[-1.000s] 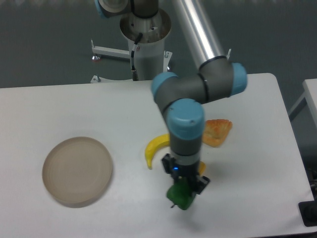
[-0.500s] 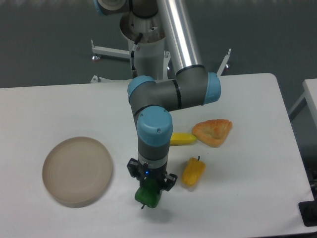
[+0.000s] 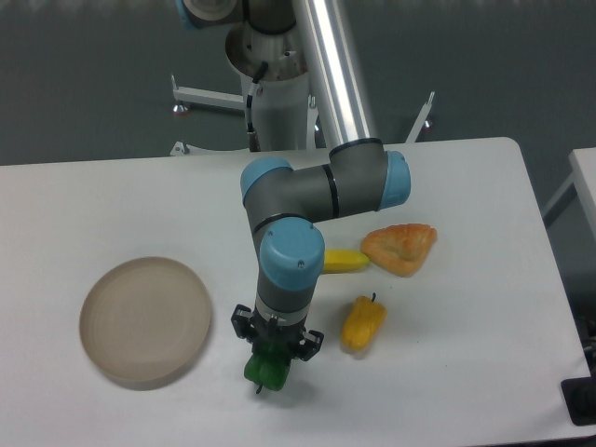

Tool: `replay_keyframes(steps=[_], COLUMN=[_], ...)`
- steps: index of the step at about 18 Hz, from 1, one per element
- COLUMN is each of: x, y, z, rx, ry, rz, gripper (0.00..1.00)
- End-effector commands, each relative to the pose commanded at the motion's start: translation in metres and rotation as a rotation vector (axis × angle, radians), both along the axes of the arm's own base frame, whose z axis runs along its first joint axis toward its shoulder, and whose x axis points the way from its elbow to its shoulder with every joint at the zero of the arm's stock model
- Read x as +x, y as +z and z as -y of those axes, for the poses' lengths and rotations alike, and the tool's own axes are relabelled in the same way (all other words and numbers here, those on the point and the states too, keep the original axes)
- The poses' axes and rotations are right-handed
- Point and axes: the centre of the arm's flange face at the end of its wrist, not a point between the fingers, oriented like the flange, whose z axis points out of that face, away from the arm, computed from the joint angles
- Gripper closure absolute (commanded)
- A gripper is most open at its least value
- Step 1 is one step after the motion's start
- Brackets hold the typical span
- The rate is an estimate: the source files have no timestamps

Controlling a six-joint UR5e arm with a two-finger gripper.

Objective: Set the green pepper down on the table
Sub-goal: 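Lower the green pepper toward the table surface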

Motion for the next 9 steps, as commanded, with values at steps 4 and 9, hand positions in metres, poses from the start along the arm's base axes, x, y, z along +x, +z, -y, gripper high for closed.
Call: replay_keyframes(steps=[4,9], x=[-0.0008,-0.0007], y=[-0.0011,-0.0056], z=[0.0000,-0.0010], rx=[0.001,0.000], ry=[0.001,0.002], rz=[0.005,0.013], gripper=[0.63,0.62])
